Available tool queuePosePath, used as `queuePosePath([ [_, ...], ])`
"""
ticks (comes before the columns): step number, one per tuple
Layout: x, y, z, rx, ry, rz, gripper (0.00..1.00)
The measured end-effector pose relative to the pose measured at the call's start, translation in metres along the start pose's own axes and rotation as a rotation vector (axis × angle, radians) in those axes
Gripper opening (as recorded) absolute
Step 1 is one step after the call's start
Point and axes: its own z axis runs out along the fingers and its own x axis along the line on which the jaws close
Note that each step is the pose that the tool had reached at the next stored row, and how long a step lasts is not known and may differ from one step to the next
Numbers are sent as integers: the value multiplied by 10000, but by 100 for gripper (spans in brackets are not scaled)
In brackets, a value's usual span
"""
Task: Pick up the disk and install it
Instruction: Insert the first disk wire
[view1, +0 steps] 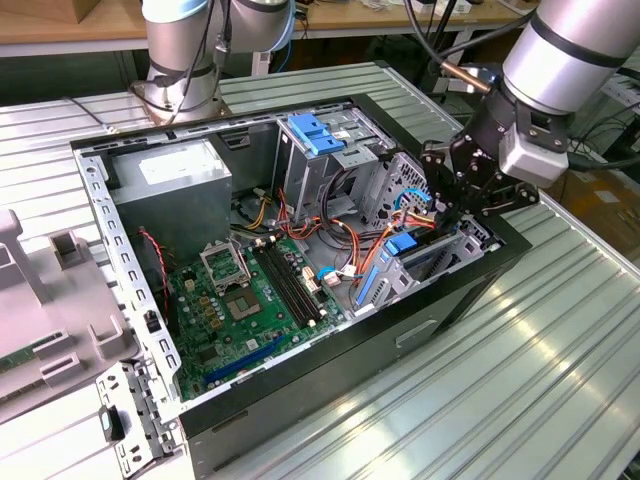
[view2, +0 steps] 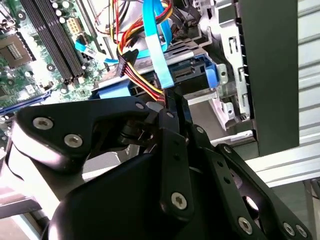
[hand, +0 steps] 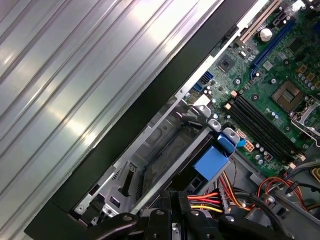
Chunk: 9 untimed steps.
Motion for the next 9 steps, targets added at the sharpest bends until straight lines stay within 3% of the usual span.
queuePosePath([
  [3, -109, 104, -1, 3, 4, 47, 17],
  [9, -142, 139, -3, 10, 11, 51, 17],
])
